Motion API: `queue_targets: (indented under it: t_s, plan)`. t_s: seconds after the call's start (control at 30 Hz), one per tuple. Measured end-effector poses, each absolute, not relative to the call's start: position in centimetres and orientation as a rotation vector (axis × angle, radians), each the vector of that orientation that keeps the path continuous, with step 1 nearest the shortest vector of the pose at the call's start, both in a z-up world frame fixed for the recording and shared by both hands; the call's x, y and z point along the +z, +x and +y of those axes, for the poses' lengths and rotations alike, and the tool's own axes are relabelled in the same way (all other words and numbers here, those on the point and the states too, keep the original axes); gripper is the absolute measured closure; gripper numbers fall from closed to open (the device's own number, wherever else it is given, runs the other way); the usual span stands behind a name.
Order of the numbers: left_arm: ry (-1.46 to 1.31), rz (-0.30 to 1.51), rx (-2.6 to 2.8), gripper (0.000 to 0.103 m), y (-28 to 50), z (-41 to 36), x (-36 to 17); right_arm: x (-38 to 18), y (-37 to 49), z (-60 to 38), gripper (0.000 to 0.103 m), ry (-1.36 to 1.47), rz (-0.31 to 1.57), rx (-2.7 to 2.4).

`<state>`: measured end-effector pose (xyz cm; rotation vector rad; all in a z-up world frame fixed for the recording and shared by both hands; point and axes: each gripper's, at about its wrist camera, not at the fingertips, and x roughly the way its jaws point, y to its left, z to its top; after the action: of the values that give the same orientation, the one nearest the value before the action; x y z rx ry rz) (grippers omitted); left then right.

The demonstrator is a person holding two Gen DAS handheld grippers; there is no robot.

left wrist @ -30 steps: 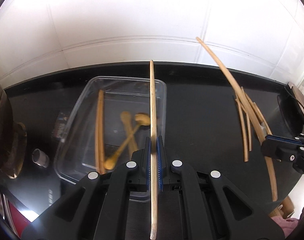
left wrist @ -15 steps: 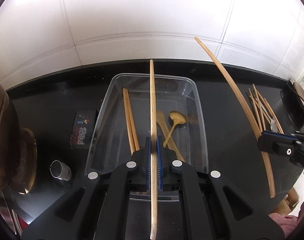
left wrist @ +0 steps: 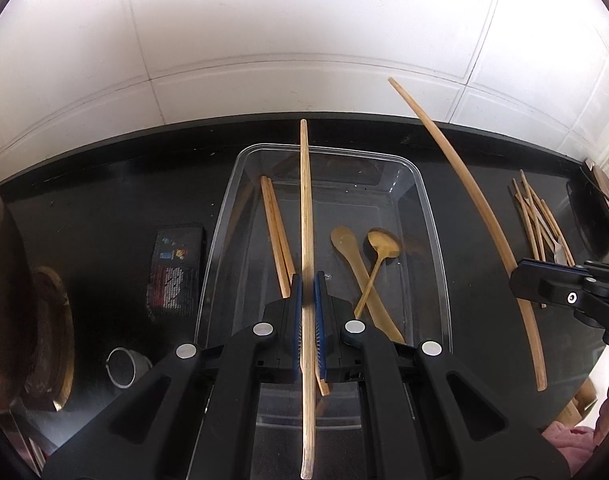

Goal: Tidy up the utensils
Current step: 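Carry both chopsticks over the clear container with both tools, then open both tools to drop the chopsticks into the container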

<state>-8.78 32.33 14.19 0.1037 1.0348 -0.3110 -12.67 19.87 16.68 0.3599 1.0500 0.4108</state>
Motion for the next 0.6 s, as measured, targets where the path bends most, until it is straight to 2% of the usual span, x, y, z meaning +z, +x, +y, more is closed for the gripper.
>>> queue_targets:
  t_s: [0.2,0.27,0.3,0.33,0.37,0.4,0.43,0.6]
  plan:
    - [0.093,1.059,-0.336,0.098,-7.7,32.3,13.2,16.1,-11.4,20.1,0.096,0.385,1.062,0.399]
    - [0.09,1.068,-0.328,0.095,-7.1,32.6,12.7,15.8,-10.8,19.9,0.096,0.414,1.07,0.387]
    - [0.097,1.068,-0.315,0.089,-6.7,32.8,12.6,15.6,-10.5,19.9,0.096,0.423,1.081,0.383]
    - [0.106,1.063,-0.292,0.054,-6.2,33.1,12.5,15.2,-10.1,20.1,0.095,0.421,1.106,0.385]
    - [0.109,1.051,-0.269,0.012,-5.9,33.3,12.7,14.7,-9.9,20.4,0.079,0.411,1.141,0.388]
    - [0.099,1.018,-0.243,0.005,-5.5,33.8,13.1,14.0,-9.8,20.9,0.057,0.39,1.188,0.399]
    - [0.083,0.981,-0.218,0.006,-5.1,34.4,13.8,13.4,-9.7,21.3,0.007,0.374,1.221,0.402]
    - [0.016,0.961,-0.192,0.006,-3.1,35.9,15.7,13.1,-10.2,21.9,0.009,0.322,1.233,0.419]
